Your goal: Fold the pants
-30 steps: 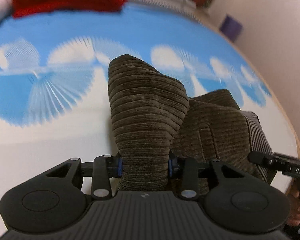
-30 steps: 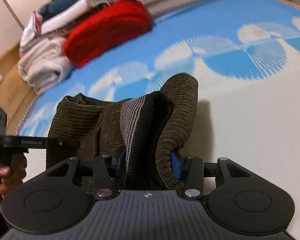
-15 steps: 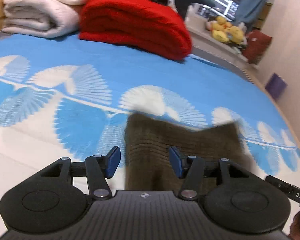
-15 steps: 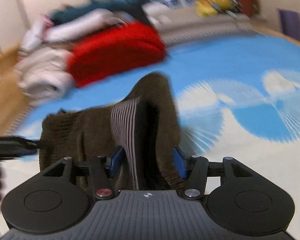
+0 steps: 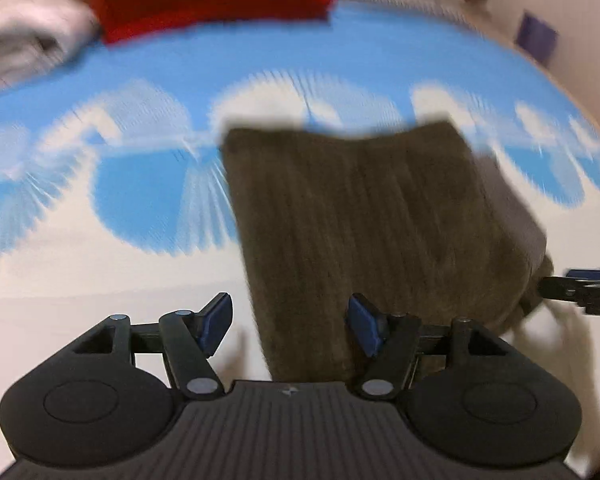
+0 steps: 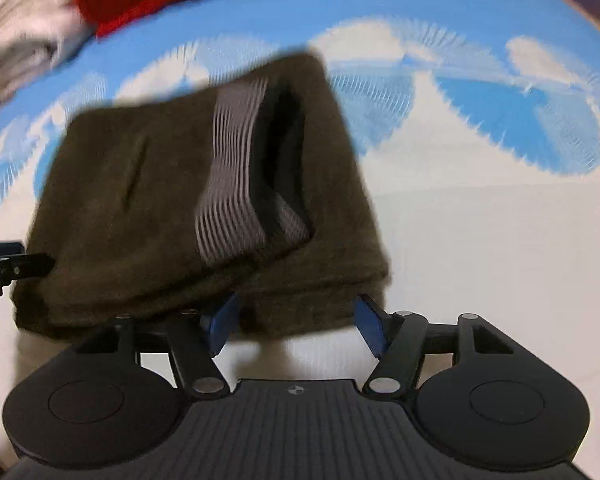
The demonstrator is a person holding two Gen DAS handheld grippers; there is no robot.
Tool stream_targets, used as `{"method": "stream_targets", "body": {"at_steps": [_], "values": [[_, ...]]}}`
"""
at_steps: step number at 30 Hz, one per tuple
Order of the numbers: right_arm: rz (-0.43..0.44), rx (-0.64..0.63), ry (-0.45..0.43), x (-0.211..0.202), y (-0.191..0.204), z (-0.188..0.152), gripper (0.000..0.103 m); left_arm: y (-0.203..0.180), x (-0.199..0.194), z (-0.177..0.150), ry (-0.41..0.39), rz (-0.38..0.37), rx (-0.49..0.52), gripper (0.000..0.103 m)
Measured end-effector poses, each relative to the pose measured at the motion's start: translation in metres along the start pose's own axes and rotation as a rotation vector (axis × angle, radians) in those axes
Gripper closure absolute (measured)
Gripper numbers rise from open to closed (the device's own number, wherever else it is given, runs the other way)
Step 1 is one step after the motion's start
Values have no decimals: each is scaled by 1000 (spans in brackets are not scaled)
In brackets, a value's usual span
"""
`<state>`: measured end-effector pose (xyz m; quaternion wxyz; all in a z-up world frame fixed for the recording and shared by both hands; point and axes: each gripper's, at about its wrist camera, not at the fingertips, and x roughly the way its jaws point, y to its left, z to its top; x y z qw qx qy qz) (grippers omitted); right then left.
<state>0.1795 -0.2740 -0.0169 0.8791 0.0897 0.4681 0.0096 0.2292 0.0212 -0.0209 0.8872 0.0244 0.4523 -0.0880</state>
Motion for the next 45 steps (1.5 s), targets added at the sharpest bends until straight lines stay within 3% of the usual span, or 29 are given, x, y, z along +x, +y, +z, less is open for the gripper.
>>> {"method": "stream_targets", "body": {"at_steps": [3, 10, 14, 16, 21, 23, 25, 30, 34, 45], "values": [[9, 46, -149, -38, -5, -4, 33, -7, -33, -6, -83, 31, -11, 20], [17, -9, -451, -124, 12, -37, 5, -40, -137, -42, -300, 103, 37, 16], [-60, -67, -591, -167, 30, -76, 1, -56, -168, -71, -334, 100, 26, 16], [-43, -48, -621, -182, 31, -90, 1, -61, -173, -89, -338, 95, -5, 16], [36, 18, -576, -186, 22, -114, 1, -67, -162, -117, -190, 72, -111, 16], [54, 62, -521, -178, 13, -118, 1, -69, -156, -123, -148, 113, -122, 16], [52, 108, -460, -173, 9, -118, 1, -69, -155, -124, -138, 129, -130, 16], [80, 171, -422, -169, 4, -122, 1, -64, -154, -126, -116, 107, -150, 15], [97, 110, -406, -164, 12, -126, 1, -64, -148, -125, -112, 112, -138, 15], [22, -88, -409, -153, 49, -128, 1, -60, -141, -123, -98, 118, -153, 15]]}}
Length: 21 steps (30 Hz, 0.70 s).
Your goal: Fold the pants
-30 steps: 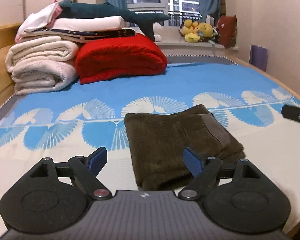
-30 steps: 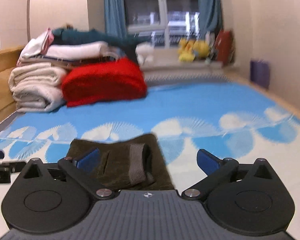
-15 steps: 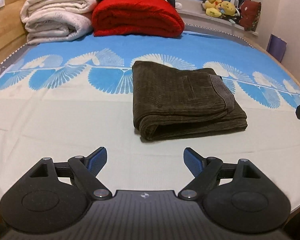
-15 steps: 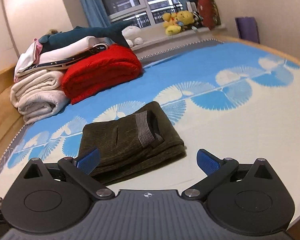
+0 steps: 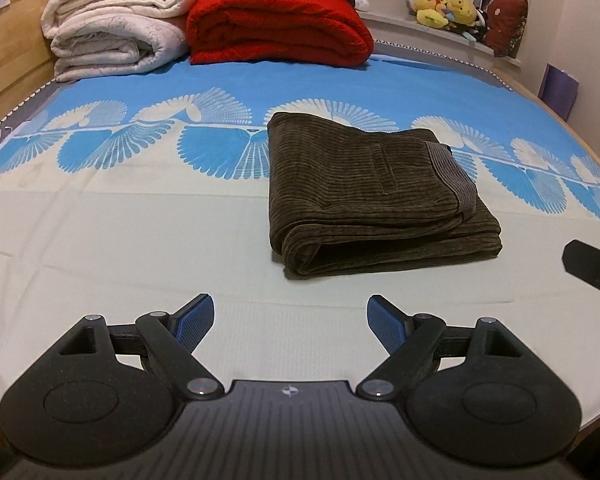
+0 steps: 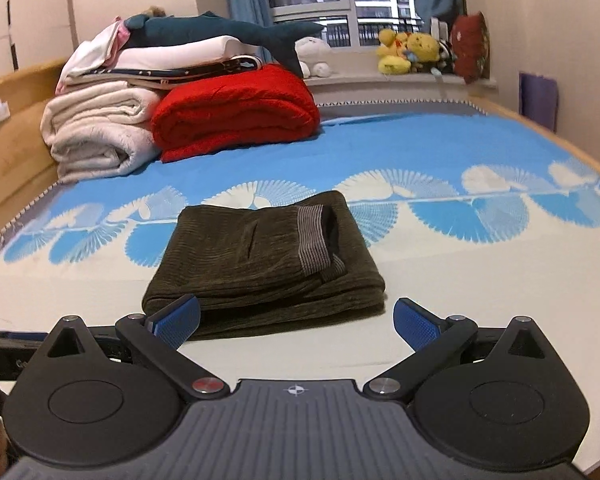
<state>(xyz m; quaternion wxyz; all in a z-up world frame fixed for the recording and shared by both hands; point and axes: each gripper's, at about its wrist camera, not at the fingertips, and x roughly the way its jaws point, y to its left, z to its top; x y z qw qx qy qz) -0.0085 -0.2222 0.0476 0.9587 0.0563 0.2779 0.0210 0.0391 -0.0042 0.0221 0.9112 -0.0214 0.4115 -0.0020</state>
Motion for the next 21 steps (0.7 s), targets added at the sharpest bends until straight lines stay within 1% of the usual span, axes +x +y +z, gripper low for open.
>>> {"method": "stream_targets", "body": {"at_steps": [21], "values": [[-1, -8, 11, 4, 1, 0, 1, -8, 4, 0, 0, 11, 26, 15]]}}
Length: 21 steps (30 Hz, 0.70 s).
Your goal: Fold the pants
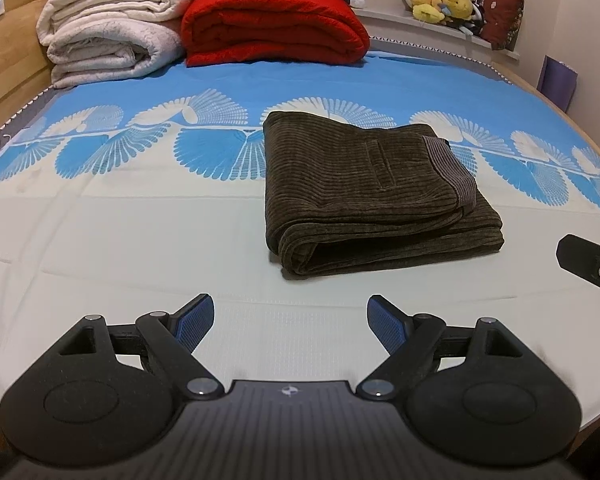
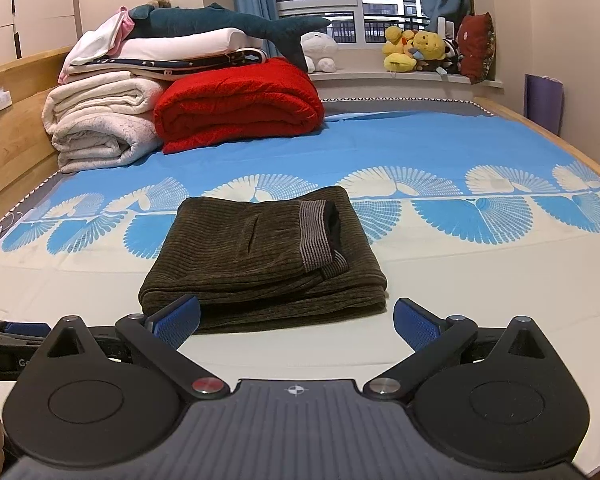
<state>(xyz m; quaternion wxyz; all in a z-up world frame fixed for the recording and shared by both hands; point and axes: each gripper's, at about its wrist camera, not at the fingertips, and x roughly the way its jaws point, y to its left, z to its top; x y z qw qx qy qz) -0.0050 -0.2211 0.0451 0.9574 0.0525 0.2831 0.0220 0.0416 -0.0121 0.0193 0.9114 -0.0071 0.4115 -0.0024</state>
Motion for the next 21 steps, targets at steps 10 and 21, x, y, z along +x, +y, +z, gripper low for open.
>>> {"method": "stream_targets", "body": {"at_steps": [10, 21], "values": [[-3, -2, 0, 0, 1, -1, 1, -1, -1, 0, -10, -1, 8, 15], [-3, -4, 1, 0, 1, -1, 1, -2, -1, 0, -17, -7, 20, 15]]}}
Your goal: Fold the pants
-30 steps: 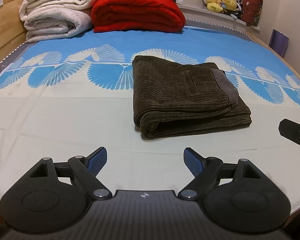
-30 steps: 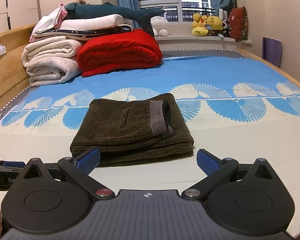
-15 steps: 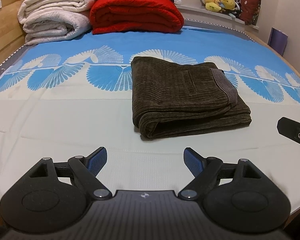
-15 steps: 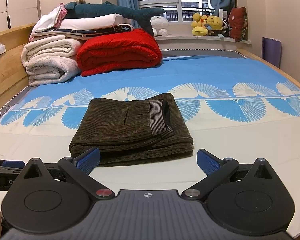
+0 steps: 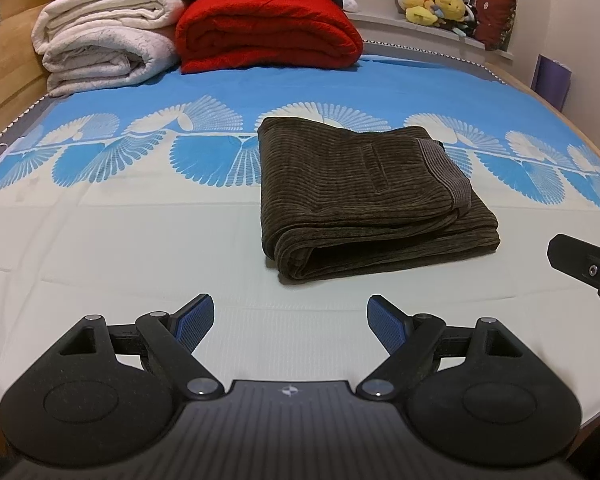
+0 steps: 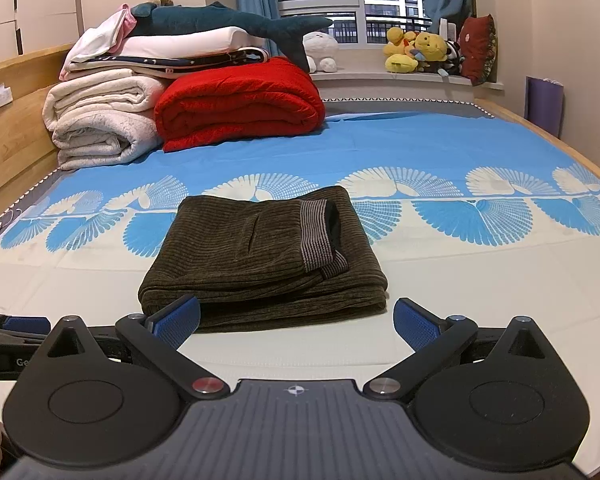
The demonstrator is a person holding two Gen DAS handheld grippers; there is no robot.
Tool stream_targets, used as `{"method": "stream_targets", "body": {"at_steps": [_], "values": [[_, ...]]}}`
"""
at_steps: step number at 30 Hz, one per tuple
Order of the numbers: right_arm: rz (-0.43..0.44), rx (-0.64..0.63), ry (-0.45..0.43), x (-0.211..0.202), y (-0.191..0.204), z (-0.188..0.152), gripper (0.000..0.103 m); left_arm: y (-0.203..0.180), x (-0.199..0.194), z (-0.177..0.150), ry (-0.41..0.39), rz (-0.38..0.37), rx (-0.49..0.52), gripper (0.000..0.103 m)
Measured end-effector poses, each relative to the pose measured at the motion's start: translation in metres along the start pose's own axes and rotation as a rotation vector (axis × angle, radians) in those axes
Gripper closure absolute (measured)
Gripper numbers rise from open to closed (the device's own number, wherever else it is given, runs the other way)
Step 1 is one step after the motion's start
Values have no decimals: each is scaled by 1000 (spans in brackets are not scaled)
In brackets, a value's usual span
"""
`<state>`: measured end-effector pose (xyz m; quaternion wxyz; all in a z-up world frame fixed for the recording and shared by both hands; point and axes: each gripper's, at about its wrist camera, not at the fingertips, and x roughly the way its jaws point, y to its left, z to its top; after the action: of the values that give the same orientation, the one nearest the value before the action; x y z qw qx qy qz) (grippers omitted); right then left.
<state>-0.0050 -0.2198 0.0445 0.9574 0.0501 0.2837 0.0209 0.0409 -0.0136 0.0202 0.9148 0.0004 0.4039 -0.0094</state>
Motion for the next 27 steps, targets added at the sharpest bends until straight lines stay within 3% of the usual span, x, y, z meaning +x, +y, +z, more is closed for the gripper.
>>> {"method": "stream_targets", "body": {"at_steps": [27], "values": [[16, -19, 10, 1, -9, 0, 1, -3, 2, -1, -5, -8, 26, 15]]}}
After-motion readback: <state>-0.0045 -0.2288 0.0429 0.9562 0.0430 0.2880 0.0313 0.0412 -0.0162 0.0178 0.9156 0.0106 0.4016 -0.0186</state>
